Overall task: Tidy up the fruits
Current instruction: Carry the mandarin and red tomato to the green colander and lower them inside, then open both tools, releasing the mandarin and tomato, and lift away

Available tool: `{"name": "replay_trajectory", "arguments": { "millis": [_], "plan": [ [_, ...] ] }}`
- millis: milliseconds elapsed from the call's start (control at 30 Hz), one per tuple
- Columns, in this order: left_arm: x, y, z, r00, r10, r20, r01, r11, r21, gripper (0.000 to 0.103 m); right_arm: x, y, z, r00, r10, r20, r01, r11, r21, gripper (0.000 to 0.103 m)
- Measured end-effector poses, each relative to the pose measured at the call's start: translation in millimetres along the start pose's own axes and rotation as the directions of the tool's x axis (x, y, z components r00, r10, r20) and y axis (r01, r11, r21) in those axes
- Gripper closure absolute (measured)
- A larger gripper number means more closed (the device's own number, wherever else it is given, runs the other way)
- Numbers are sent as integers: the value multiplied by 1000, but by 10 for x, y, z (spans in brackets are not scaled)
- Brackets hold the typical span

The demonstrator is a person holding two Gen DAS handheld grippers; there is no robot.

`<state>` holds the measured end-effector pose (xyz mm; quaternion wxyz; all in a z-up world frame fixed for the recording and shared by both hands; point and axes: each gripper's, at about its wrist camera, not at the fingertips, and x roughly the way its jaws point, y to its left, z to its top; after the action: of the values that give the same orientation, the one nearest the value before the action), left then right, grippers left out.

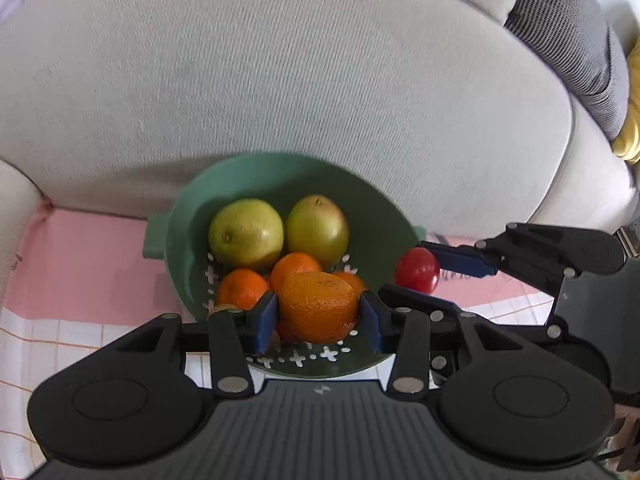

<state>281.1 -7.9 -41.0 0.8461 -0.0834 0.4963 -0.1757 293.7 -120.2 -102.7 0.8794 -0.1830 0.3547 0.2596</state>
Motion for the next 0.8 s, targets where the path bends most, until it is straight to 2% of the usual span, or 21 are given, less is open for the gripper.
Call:
{"name": "replay_trajectory", "arguments": {
  "millis": [233,500,633,800],
  "plan": [
    [220,97,20,998,-17,-54,15,999,-36,53,271,-75,41,990,101,-96,-100,995,10,70],
    [309,125,71,997,-11,-71,9,999,-31,52,466,-101,53,981,114,-158,-116,993,-1,70],
    [295,97,77,996,-5,-88,4,1000,-14,52,532,-99,56,975,143,-169,-143,990,14,70],
    [300,97,87,996,14,-87,-15,1000,-6,52,591,-79,70,972,143,-186,-140,990,27,70]
  ]
}}
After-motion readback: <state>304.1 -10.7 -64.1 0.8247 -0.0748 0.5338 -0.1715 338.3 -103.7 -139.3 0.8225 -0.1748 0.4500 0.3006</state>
